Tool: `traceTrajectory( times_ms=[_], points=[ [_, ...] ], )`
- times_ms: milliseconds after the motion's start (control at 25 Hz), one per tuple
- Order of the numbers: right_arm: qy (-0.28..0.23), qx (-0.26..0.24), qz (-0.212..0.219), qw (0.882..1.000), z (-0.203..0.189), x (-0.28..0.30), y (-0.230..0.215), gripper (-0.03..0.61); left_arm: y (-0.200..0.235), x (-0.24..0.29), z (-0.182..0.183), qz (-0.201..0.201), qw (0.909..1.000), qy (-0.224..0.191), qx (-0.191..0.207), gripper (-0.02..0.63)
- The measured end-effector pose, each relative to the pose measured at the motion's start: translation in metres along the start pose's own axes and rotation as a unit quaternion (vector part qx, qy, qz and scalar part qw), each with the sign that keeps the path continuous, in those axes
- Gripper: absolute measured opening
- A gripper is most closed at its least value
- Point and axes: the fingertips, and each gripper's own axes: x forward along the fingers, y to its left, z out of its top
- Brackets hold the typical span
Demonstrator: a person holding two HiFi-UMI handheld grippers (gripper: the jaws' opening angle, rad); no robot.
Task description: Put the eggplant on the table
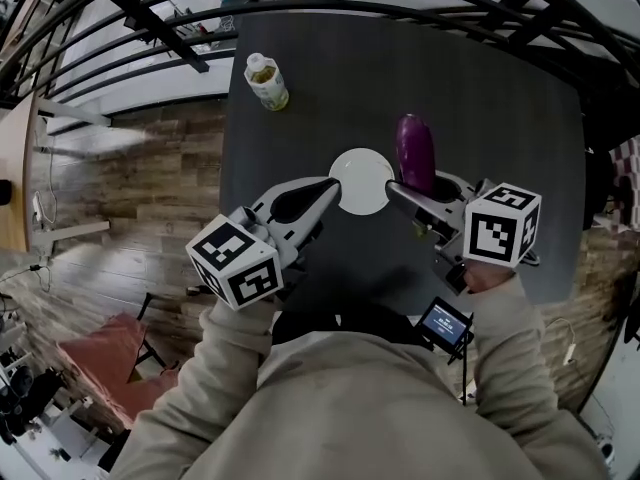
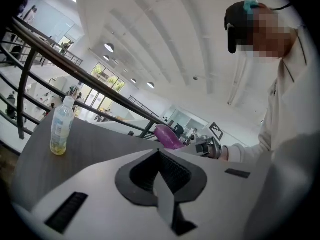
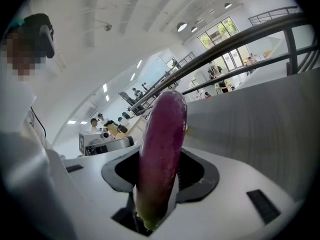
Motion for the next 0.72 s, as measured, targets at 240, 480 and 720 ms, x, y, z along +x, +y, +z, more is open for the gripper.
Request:
traceTrajectory(
  times_ms=[240,480,720],
  points=[
    [0.038,0.011,-0.020,0.999,-0.024,0.015,-0.023,0.186,0.009,-0.003,-0.019,0.010,0.9998,-0.003,-0.015,0.006],
    [0.067,0.013,-0.026,0.997,-0.041,0.037,-0.038,0.186,0.021,-0.008,-0.038,0.022,0.9993,-0.008,-0.030,0.006],
    [0.109,0.016,-0.044,0.993,-0.062,0.061,-0.063,0.186,0.027,-0.011,-0.051,0.031,0.9981,-0.018,-0.050,0.006]
  ],
)
